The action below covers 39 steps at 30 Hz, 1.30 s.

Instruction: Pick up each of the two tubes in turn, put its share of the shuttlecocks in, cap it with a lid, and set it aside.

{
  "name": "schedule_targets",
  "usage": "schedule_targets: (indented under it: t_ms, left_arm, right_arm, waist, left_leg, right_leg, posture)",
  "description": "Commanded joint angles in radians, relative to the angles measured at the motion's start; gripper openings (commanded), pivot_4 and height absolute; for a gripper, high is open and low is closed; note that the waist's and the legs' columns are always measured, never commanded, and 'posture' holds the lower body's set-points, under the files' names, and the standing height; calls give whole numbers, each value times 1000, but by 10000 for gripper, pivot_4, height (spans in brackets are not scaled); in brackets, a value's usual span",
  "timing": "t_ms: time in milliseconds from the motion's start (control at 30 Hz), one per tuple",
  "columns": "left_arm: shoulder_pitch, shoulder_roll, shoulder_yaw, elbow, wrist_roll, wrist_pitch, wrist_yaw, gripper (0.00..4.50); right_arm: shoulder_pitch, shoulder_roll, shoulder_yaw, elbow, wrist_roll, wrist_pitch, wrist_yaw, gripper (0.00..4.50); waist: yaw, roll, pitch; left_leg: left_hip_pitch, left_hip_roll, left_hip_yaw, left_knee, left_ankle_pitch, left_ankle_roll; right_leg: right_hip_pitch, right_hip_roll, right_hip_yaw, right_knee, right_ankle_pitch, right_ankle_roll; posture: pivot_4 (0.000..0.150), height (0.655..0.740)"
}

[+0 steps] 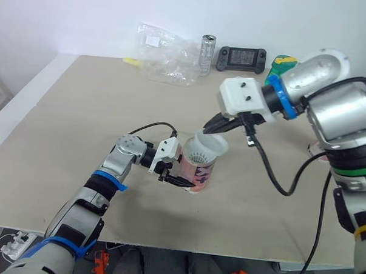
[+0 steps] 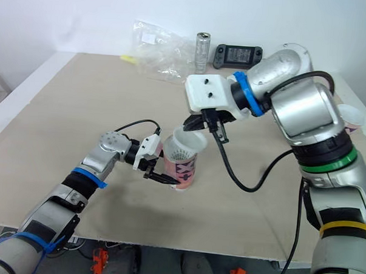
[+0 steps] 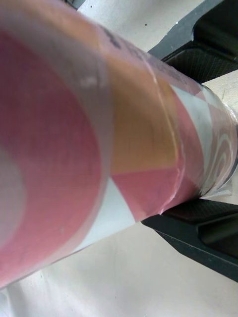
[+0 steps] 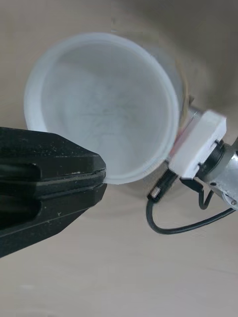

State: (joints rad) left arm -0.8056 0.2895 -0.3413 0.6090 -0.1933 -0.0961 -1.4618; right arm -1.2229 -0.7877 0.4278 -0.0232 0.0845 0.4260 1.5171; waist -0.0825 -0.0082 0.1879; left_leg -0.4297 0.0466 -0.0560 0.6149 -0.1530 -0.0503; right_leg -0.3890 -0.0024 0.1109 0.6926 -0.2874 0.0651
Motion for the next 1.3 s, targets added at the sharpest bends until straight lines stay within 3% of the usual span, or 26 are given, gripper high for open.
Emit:
schedule_targets:
  t_ms: [33,767,1100,1300]
  left_arm:
    - [30,28,-43,29,81,39,4,28455]
    - [23,27,-34,29,71,45,18,28455]
    - [24,32,-38,36,75,44,16,28455]
    - [28,36,-35,31,75,46,20,28455]
  right_arm:
    - [-50,24,-13,4,-17,-40,7,520]
    - [-7,-12,-5,-143,-35,-46,49,520]
    - [-131,27,-38,-33,-7,-63,62,520]
    - [-118,25,-20,-57,16,-64,88,520]
  waist:
    - [0,0,0]
    - [0,0,0]
    - [-1,0,0]
    - [-1,0,0]
  left_leg:
    - [0,0,0,0,0,0]
    - [-1,0,0,0,0,0]
    - [-1,0,0,0,0,0]
    - [-1,0,0,-1,0,0]
  right_leg:
    - [0,0,0,0,0,0]
    - [-1,0,0,0,0,0]
    - [-1,0,0,0,0,0]
    - [-1,0,0,0,0,0]
  posture:
    - [1500,7400]
    - [1500,7400]
    - [1500,7400]
    - [1500,7400]
